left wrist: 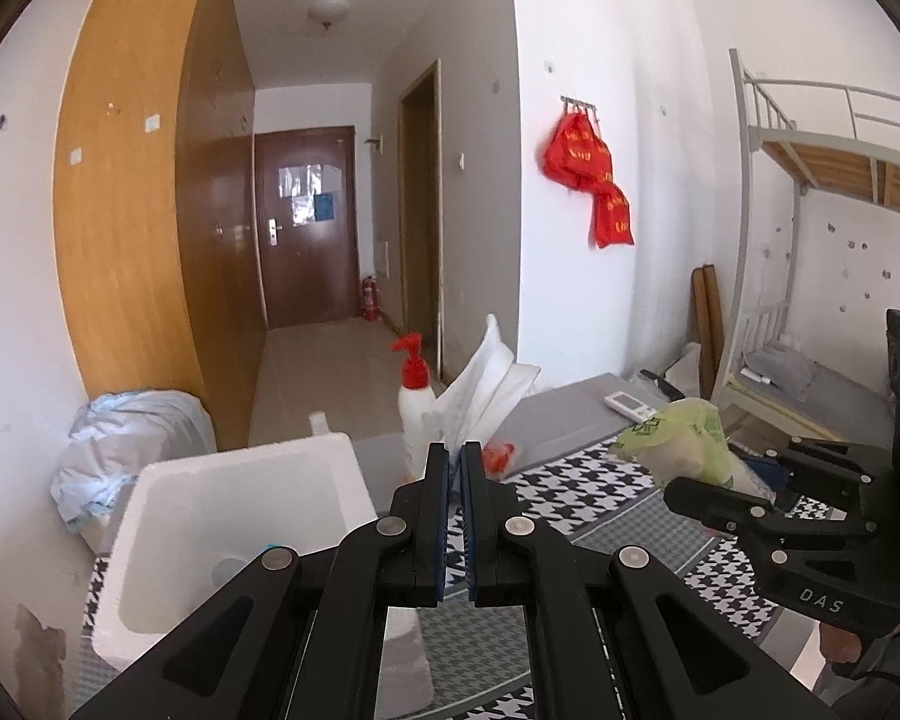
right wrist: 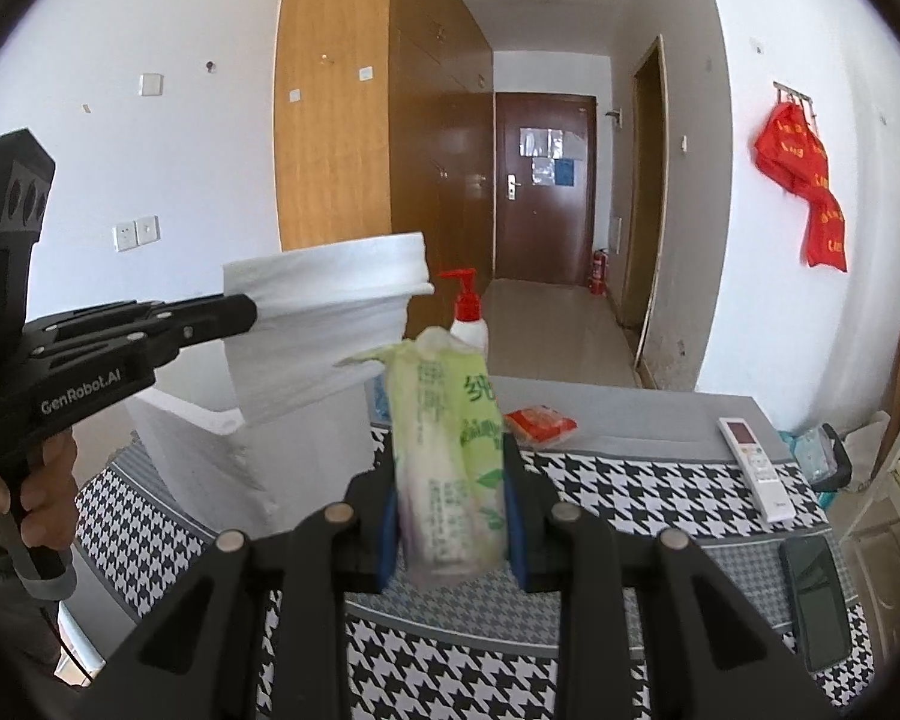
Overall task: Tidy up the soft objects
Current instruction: 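Carry the napkins and tissue roll with both grippers over the foam box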
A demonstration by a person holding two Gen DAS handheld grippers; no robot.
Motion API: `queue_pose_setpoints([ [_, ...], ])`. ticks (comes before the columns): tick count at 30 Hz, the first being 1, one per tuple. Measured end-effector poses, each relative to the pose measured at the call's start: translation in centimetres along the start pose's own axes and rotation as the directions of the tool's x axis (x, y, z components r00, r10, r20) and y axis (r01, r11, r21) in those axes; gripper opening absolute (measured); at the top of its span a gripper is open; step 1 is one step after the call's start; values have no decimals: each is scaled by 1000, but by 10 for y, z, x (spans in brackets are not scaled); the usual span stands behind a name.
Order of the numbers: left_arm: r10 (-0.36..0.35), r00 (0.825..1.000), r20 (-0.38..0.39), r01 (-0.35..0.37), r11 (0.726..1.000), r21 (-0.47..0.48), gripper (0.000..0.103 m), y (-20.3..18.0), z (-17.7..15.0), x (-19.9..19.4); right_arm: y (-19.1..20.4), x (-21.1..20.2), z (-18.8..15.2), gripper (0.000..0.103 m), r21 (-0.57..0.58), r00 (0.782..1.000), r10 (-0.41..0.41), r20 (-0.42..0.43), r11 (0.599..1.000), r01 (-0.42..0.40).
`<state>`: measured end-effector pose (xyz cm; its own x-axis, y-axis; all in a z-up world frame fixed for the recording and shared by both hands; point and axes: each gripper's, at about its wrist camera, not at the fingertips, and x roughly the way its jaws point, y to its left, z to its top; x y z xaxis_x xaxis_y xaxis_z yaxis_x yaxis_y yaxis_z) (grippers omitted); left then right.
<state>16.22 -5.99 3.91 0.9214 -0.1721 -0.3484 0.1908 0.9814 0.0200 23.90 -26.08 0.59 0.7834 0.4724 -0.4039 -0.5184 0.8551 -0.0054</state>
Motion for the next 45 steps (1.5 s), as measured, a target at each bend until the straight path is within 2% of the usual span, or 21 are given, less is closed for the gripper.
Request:
queue_pose_setpoints([
  [11, 64, 997, 47, -63, 998, -31, 4, 16, 9, -16, 13, 0, 6, 33, -27, 999, 30, 17, 999, -29],
  [23, 158, 987, 34, -155, 985, -78, 4, 37, 4, -24, 33, 7, 14, 33, -65, 996, 84, 28, 995, -82],
  [33, 227, 974, -6, -227, 969, -100, 4, 47, 2, -17, 41, 17, 15, 33, -80, 994, 110, 10, 991, -109],
  [45, 237, 970, -58, -243, 961, -132, 4, 63, 0, 1, 40, 23, 15, 33, -82, 995, 99, -2, 992, -99],
])
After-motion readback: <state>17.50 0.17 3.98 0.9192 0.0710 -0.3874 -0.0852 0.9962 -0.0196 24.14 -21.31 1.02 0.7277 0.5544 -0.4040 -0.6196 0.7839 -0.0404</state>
